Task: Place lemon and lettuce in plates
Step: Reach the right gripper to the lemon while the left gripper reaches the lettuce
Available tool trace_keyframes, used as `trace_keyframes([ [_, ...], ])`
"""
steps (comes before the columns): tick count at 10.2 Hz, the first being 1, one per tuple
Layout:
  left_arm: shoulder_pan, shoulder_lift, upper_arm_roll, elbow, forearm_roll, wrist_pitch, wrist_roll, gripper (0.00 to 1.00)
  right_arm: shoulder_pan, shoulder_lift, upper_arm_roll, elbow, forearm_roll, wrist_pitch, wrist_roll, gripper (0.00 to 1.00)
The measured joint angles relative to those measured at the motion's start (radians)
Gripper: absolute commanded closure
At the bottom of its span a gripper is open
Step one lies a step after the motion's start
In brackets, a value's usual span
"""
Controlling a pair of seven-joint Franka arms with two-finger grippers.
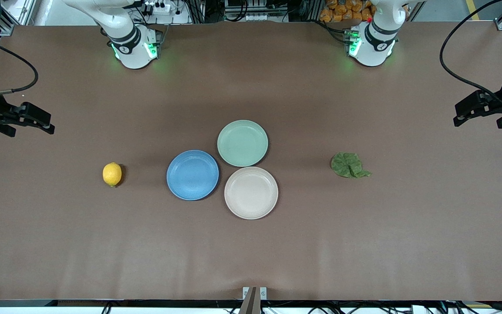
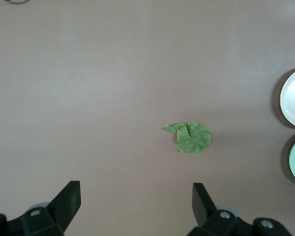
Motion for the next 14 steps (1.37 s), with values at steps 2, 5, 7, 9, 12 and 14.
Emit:
trace_keyframes([
  [2,0.000,0.001,0.000,0.000,0.000,0.006,0.000,0.00,0.000,0.000,-0.001,0.000,0.000,0.000,0.001,0.00],
  [5,-0.001,0.007,0.000,0.000,0.000,0.007,0.000,0.00,0.000,0.001,-0.002,0.000,0.004,0.000,0.001,0.00],
  [7,-0.001,0.011,0.000,-0.001,-0.001,0.007,0.000,0.00,-0.001,0.005,-0.003,-0.001,0.015,-0.001,0.005,0.00],
  [9,-0.002,0.023,-0.001,-0.029,-0.025,0.019,0.000,0.00,-0.002,0.009,-0.007,-0.002,0.023,-0.001,0.006,0.00],
  [12,-0.008,0.037,-0.011,-0.166,-0.034,0.156,-0.002,0.00,-0.003,0.010,-0.009,-0.004,0.023,-0.002,0.006,0.00],
  [14,-0.014,0.042,-0.038,-0.268,-0.042,0.253,-0.052,0.00,-0.004,0.013,-0.009,-0.018,0.023,-0.001,0.006,0.00],
])
